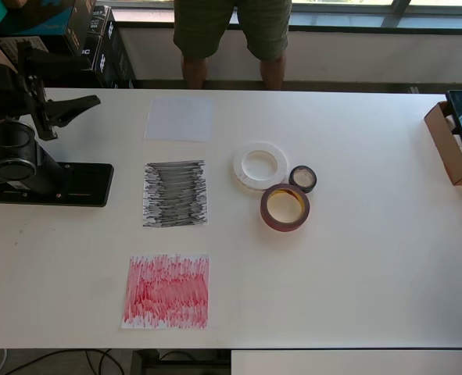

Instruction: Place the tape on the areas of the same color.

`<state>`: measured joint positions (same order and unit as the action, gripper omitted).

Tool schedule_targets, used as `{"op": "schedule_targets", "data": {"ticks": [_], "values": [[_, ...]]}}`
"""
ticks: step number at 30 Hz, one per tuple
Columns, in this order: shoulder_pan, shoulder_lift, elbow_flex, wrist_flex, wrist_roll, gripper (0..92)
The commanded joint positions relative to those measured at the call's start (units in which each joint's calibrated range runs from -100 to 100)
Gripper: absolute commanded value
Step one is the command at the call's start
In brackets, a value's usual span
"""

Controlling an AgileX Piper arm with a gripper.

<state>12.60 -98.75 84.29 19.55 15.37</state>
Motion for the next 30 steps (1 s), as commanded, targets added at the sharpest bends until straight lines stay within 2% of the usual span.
{"op": "schedule_targets", "data": {"ticks": [1, 7, 14, 24, 27, 30], "values": [[-4.22, 0.72, -14.73, -0.16, 0.12, 72.3], [-9.98, 13.16, -26.18, -0.07, -0.38, 72.8], [-13.06, 32.62, -39.81, -0.07, -8.81, 72.4], [-13.45, 42.72, -41.35, 0.18, -18.8, 72.5], [-13.29, 44.87, -42.53, 5.44, -18.96, 72.8], [-12.98, 48.14, -46.26, 14.01, -20.84, 72.7]]}}
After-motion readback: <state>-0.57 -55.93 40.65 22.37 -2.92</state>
